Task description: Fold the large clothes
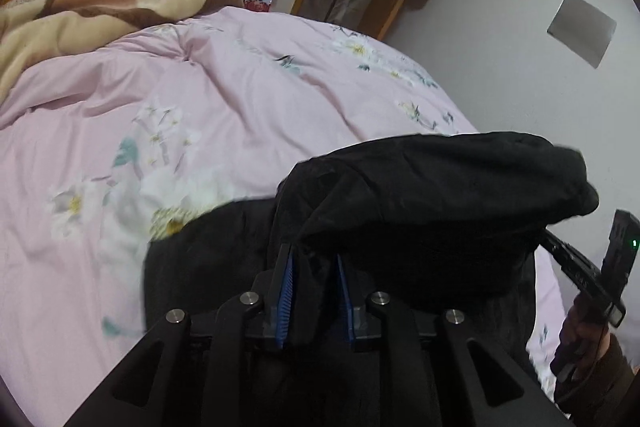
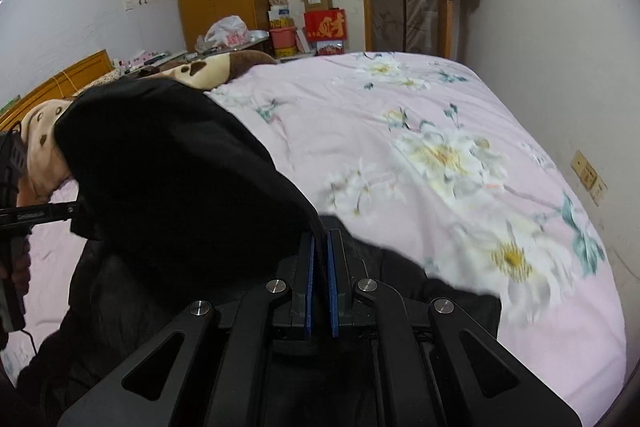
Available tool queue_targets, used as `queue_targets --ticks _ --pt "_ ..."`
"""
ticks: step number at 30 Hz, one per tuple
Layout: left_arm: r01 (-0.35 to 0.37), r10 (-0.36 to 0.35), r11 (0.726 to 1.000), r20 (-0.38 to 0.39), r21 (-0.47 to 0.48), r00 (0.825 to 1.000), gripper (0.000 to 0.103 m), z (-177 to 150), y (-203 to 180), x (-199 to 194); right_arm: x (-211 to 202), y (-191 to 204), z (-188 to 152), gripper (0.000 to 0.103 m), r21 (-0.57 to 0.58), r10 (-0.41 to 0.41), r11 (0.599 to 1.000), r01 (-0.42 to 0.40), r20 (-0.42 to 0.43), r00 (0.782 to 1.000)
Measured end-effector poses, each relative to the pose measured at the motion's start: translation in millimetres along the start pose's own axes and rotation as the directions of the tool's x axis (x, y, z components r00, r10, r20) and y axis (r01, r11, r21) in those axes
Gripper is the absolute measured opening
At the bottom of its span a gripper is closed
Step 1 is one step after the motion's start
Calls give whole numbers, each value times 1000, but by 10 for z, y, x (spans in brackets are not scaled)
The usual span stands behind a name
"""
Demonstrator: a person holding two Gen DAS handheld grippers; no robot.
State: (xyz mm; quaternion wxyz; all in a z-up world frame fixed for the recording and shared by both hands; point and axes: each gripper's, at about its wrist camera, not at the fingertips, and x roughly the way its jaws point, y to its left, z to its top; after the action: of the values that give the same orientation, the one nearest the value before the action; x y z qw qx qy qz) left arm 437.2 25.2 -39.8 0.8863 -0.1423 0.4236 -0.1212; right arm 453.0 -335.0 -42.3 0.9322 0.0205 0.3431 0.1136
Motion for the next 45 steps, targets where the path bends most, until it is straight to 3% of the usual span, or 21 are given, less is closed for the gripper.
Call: queue_targets --ticks 1,4,8,10,13,14,15,17,19,20,22,24,28,29,30,32,33,35,38,45 --pt "6 -6 1000 18 17 1000 26 -71 -19 -124 -25 1 -26 6 5 2 1000 -2 -1 1000" --pt "69 -69 998 17 1 998 65 -255 -61 -496 -127 40 -127 6 -34 -8 999 8 10 1000" --pt "204 -209 974 -44 -102 977 84 -374 -243 -636 -183 52 -244 6 -25 4 1000 -4 6 1000" --pt "324 -344 925 -75 -197 936 85 -318 -383 -556 -200 63 -276 6 -25 1 1000 -1 0 1000" --pt "411 -438 862 -30 -296 898 85 -143 -547 -424 -295 77 -333 6 -20 -10 1000 10 9 1000" --pt "413 -446 854 -36 -318 894 85 -96 -599 -366 -314 63 -343 6 -20 -11 1000 12 10 1000" --pt "402 -444 855 -60 -328 894 85 -49 -680 -285 -338 56 -373 6 -18 -17 1000 17 9 1000" --pt "351 -405 855 -69 -382 912 85 -26 -755 -207 -366 29 -411 6 -9 -22 1000 22 -1 1000" --pt "348 -414 838 -75 -421 907 85 5 -796 -121 -362 10 -455 6 -17 -29 999 28 -15 999" --pt "308 -381 838 -78 -450 921 85 17 -787 -102 -351 1 -482 6 -22 -34 999 33 -26 999" --pt "308 -383 806 -49 -505 922 85 39 -763 -45 -342 -14 -521 6 -18 -29 999 28 -30 999" --pt "276 -378 780 -71 -562 923 85 61 -753 64 -347 -25 -553 6 -4 -30 1000 30 -29 999" --pt "245 -372 764 -97 -597 923 78 51 -783 219 -362 -8 -586 6 11 -14 1000 14 -27 1000" --pt "241 -360 779 -99 -579 928 64 70 -811 234 -370 2 -590 6 8 -12 1000 12 -28 1000" --pt "234 -349 795 -105 -559 931 58 65 -823 227 -372 15 -587 6 3 -11 1000 12 -31 999" --pt "238 -350 811 -117 -535 930 24 59 -842 223 -413 45 -586 6 8 -2 1000 3 -29 1000" --pt "236 -345 820 -122 -522 931 16 62 -852 208 -446 81 -589 6 3 -4 1000 4 -24 1000" --pt "229 -320 845 -114 -484 941 11 90 -888 115 -501 163 -605 6 -16 15 1000 -16 -17 1000" --pt "272 -334 862 -76 -427 939 11 159 -993 -113 -555 281 -674 6 -3 73 997 -73 -29 997" --pt "353 -394 861 -41 -367 918 11 115 -1073 -432 -235 441 -704 10 113 181 979 -172 -79 980"
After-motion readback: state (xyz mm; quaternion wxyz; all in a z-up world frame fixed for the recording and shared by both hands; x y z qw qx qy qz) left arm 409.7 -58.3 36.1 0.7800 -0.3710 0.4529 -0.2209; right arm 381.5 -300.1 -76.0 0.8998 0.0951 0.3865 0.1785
